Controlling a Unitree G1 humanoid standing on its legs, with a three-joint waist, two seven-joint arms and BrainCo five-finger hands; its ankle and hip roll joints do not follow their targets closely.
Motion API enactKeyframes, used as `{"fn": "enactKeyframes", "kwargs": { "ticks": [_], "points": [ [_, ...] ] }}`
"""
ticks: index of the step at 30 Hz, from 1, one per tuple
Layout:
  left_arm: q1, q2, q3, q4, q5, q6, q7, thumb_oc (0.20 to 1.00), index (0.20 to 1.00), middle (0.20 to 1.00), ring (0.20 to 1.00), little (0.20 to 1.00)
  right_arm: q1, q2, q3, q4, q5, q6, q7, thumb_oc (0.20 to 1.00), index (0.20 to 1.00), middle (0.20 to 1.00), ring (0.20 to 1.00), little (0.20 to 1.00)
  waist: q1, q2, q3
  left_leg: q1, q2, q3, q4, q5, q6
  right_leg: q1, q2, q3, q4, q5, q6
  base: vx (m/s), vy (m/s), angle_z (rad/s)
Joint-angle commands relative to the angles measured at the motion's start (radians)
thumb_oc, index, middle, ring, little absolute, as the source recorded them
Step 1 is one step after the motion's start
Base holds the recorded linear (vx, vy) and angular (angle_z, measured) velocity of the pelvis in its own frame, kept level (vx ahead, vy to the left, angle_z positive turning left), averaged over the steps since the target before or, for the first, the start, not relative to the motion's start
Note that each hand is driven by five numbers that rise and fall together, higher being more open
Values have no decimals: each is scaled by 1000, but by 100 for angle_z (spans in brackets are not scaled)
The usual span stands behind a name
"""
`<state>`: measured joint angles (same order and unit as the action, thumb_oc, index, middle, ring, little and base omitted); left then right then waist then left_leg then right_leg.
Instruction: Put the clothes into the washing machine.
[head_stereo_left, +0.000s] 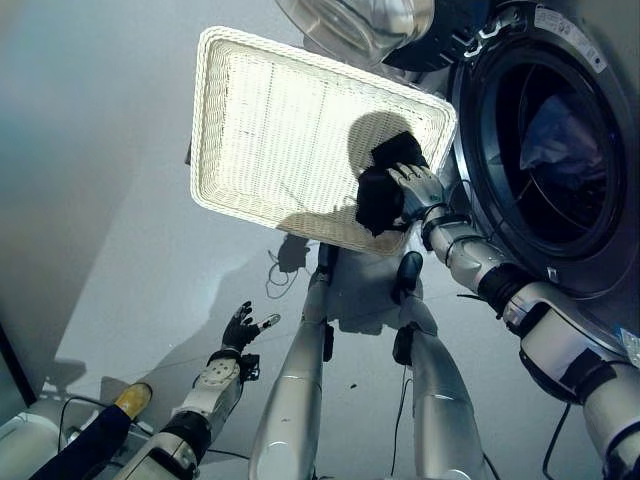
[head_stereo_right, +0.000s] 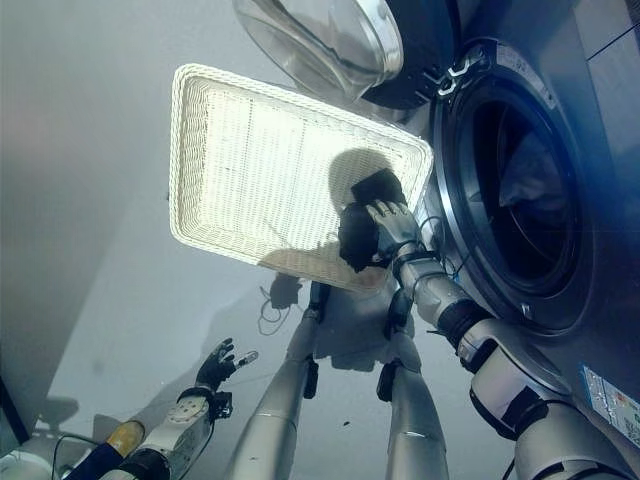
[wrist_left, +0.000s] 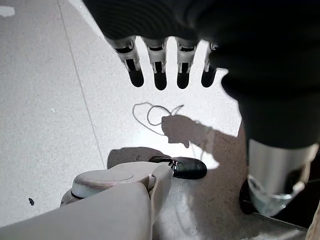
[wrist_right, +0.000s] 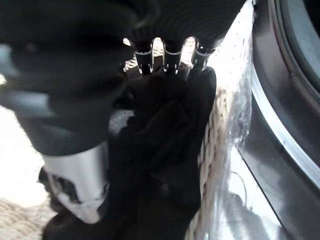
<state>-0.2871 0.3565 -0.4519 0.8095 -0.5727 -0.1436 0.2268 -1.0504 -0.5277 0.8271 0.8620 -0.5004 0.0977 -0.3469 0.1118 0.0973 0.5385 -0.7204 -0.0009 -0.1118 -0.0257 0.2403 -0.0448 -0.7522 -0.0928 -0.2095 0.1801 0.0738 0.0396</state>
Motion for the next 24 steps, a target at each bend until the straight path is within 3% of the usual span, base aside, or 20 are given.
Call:
{"fn": "enactKeyframes", "kwargs": {
  "ticks": [1, 5, 6, 7, 8, 16, 17, 18, 21, 23, 24],
  "points": [
    [-5, 0, -19, -13, -30, -11, 25, 1000, 1000, 1000, 1000, 1000, 8, -47, 1, 51, -9, 17, 51, 1000, 1000, 1000, 1000, 1000, 29, 7, -19, -12, -72, 45, 21, -51, -11, -23, 14, 17, -57, 88, 88, 24, -35, 0],
    [-13, -3, -32, -36, -32, -13, 40, 1000, 1000, 1000, 1000, 1000, -10, -51, 18, 68, -29, -44, 95, 1000, 1000, 1000, 1000, 1000, 29, 8, -19, -37, -70, 47, 20, -44, -14, -46, 12, 12, -69, 101, 88, 22, -47, 0],
    [-13, -3, -31, -37, -32, -14, 40, 1000, 1000, 1000, 1000, 1000, -13, -51, 23, 68, -31, -52, 103, 903, 903, 903, 903, 903, 29, 8, -19, -38, -70, 47, 21, -44, -14, -47, 13, 12, -69, 101, 87, 13, -34, -1],
    [-15, -2, -31, -42, -33, -13, 42, 1000, 1000, 1000, 1000, 1000, -16, -53, 31, 62, -21, -67, 122, 347, 347, 347, 347, 347, 29, 8, -19, -41, -69, 47, 21, -43, -14, -51, 13, 11, -70, 102, 87, 18, -38, -2],
    [-12, -1, -35, -47, -37, -12, 44, 1000, 1000, 1000, 1000, 1000, -12, -52, 35, 56, -9, -79, 126, 200, 200, 200, 200, 200, 29, 8, -19, -33, -67, 49, 20, -47, -14, -44, 14, 11, -70, 97, 86, 7, -30, -2],
    [-21, -7, -36, -59, -55, -4, 46, 1000, 1000, 1000, 1000, 1000, 12, -49, 15, 7, 121, -116, 82, 200, 200, 200, 200, 200, 20, 9, -19, -30, -66, 50, 35, -49, -15, -43, 20, 20, -50, 85, 79, -2, -4, 1],
    [-18, -9, -33, -60, -58, -4, 45, 1000, 1000, 1000, 1000, 1000, 26, -51, -5, -6, 206, -122, 63, 200, 200, 200, 200, 200, 17, 9, -19, -26, -66, 48, 38, -50, -13, -40, 22, 23, -45, 81, 76, 0, 0, 0],
    [-14, -11, -30, -64, -66, -5, 48, 1000, 1000, 1000, 1000, 1000, 49, -50, -47, -35, 395, -156, 33, 200, 200, 200, 200, 200, 13, 10, -19, -22, -66, 46, 43, -51, -12, -38, 26, 31, -36, 75, 72, 0, 0, 0],
    [3, -20, 1, -58, -64, -8, 37, 1000, 1000, 1000, 1000, 1000, 109, -32, -199, -95, 768, -230, 36, 200, 200, 200, 200, 200, 0, 12, -19, -5, -62, 49, 52, -57, -14, -28, 30, 44, -20, 65, 66, -7, 44, 4],
    [11, -25, 11, -58, -60, -9, 36, 1000, 1000, 1000, 1000, 1000, 135, -20, -256, -112, 837, -249, 59, 200, 200, 200, 200, 200, -4, 13, -19, 1, -59, 52, 49, -57, -16, -25, 31, 47, -17, 63, 65, -6, 62, 0],
    [30, -33, 27, -59, -54, -13, 39, 1000, 1000, 1000, 1000, 1000, 186, 3, -356, -155, 1069, -306, 116, 200, 200, 200, 200, 200, -13, 14, -19, 16, -54, 58, 42, -58, -16, -18, 34, 55, -12, 59, 63, -12, 110, -4]
  ]
}}
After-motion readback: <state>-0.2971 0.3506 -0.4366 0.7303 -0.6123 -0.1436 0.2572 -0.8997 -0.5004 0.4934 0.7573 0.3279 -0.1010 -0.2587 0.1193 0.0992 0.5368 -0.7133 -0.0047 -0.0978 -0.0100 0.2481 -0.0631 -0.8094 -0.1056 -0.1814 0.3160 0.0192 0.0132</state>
